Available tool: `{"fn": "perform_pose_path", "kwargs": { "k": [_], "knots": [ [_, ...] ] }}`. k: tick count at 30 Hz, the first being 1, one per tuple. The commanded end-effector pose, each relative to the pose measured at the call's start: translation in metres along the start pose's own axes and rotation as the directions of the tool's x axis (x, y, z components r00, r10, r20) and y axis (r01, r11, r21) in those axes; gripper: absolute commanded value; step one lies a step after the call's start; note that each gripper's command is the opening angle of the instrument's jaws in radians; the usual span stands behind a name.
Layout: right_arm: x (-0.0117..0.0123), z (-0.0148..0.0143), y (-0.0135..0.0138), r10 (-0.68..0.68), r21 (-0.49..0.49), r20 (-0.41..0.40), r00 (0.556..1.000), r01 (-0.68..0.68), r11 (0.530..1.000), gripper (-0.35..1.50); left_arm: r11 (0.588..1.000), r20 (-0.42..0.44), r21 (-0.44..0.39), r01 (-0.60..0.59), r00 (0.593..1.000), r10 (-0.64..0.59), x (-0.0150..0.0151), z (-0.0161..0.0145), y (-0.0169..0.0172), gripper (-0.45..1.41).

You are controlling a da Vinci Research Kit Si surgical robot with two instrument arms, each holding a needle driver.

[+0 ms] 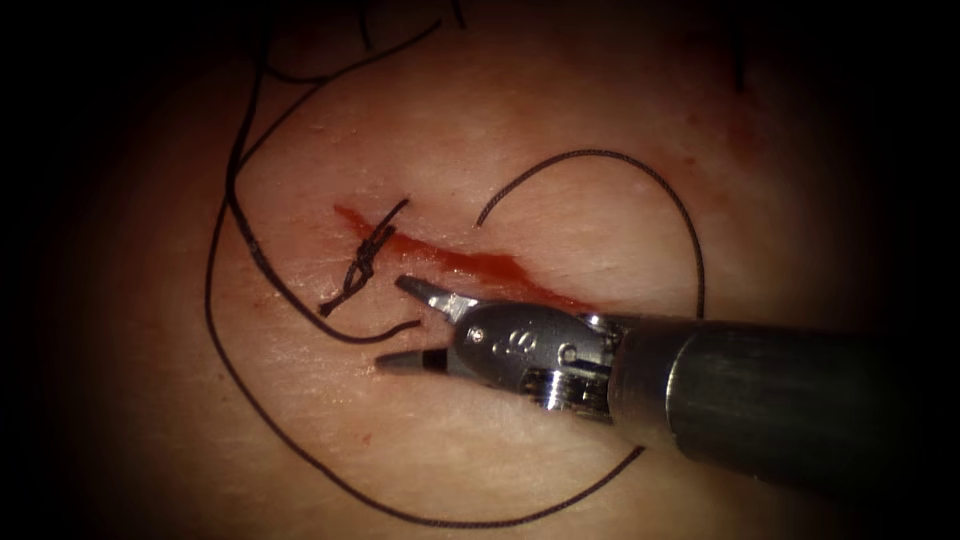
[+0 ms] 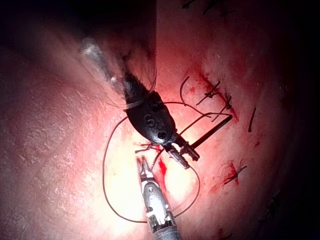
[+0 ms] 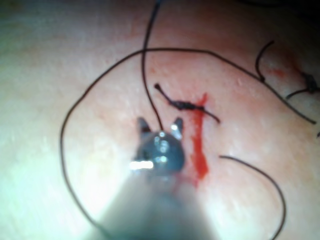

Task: Wound Closure
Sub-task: Use the right gripper to pull the thread all the way through the tissue, leaving a small piece on the end

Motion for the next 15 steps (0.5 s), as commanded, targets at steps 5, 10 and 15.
{"fn": "perform_pose_path", "kwargs": {
  "k": [5,10,15],
  "knots": [
    [0.0005,-0.0024,-0.0008,0.001,-0.035,-0.003,1.000,-0.001,0.999,-0.35,1.000,-0.013,-0.005,-0.002,1.000,0.002,-0.0005,0.0009,0.0012,-0.45],
    [0.0005,-0.0072,-0.0033,0.017,-0.028,-0.004,1.000,-0.017,0.999,-0.35,1.000,-0.017,-0.025,-0.008,1.000,0.008,-0.0010,0.0017,0.0027,-0.45],
    [0.0015,-0.0137,-0.0084,0.030,0.004,-0.014,0.999,-0.030,1.000,-0.35,0.998,-0.017,-0.055,-0.005,1.000,0.004,-0.0022,0.0034,0.0049,-0.45]
  ]
}}
